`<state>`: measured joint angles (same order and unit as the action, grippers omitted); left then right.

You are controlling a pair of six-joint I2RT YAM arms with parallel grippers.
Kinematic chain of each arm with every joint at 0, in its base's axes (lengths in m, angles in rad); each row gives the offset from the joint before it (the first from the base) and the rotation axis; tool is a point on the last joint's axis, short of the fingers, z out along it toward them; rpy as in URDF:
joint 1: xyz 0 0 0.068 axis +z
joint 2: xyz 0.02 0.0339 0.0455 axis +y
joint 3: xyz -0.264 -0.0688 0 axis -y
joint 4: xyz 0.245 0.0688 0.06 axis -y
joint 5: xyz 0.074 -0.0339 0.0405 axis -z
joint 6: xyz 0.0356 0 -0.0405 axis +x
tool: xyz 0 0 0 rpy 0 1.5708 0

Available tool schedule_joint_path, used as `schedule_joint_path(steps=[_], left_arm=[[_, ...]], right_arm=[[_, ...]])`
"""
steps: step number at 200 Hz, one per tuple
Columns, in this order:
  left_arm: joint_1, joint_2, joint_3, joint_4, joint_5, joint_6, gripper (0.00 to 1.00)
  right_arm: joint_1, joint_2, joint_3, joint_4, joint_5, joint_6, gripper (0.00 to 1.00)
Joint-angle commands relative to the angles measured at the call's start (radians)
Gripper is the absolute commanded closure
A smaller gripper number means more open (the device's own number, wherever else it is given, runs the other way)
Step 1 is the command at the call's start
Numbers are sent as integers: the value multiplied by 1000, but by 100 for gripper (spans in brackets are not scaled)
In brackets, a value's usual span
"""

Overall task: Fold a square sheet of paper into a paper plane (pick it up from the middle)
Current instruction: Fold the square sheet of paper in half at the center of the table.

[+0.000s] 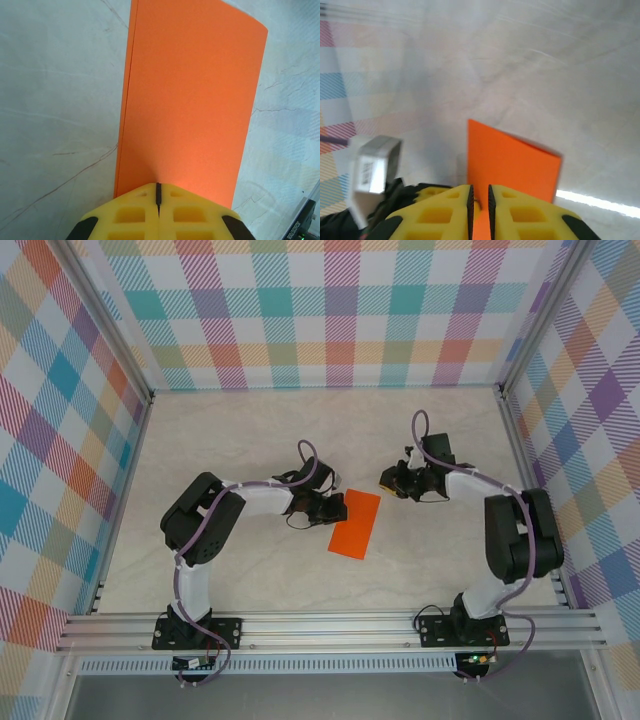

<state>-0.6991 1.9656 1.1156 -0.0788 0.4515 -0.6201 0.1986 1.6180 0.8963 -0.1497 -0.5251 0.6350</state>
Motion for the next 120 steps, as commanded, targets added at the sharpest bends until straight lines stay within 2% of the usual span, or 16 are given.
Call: schedule_joint_path(steps=[1, 8, 19, 27, 62, 120], left_arm=[[-12, 12, -50, -161, -55, -19, 100], [-12, 3, -46, -159, -50, -22, 100], [-13, -19, -46, -150, -38, -29, 94], [-12, -38, -49, -138, -30, -36, 88], [-9, -113, -53, -117, -16, -49, 73], [47, -209, -117, -66, 7, -85, 58]], right_arm=[[20, -79, -54, -76, 16, -14, 74], [25, -98, -74, -77, 14, -6, 72], [38, -125, -101, -79, 16, 9, 69], [47, -138, -121, -83, 23, 21, 69], [99, -165, -184, -104, 77, 64, 69], [254, -146, -188, -75, 150, 146, 71]])
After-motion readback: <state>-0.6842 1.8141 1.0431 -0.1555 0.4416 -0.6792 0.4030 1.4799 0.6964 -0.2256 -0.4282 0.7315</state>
